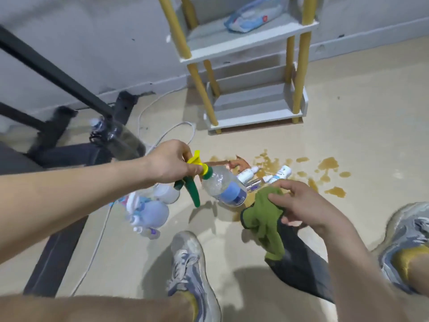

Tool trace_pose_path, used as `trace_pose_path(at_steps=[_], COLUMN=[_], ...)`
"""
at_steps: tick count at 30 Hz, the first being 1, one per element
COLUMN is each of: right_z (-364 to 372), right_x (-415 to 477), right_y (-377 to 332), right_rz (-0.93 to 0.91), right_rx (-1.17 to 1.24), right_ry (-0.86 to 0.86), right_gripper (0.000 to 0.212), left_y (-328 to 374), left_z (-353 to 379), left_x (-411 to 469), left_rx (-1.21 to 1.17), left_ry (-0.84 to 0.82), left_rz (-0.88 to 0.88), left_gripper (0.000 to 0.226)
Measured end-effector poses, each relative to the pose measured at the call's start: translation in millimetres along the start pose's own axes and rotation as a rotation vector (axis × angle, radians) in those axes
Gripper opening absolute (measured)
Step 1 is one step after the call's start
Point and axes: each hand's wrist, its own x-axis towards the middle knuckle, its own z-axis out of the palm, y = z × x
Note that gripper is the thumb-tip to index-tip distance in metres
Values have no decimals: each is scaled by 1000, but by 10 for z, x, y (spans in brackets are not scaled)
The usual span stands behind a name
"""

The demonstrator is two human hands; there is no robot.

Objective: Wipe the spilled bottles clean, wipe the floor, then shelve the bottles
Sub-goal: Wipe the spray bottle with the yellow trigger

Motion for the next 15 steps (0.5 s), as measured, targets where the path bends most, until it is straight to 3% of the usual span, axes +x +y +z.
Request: trace_pose_path(at_steps=[4,9,12,15], right_z=[676,1468,1755,2084], right_x=[95,480,705,960], right_y=[-41,336,567,732], right_rz=[-67,-90,-95,-72], right_rx=[-12,-95,-30,17], right_ry=[-93,-253,-197,-100], right_gripper=[15,13,22,23], left_y=[-895,-1940,-2293,-2507], left_z=[-27,483,838,1154], left_x=[-361,-349,-300,-271], left_rx=[-183,-419,-597,-620], left_ry=[100,105,120,150], left_rz=[-170,-376,-448,-457], left_gripper=[32,28,34,26])
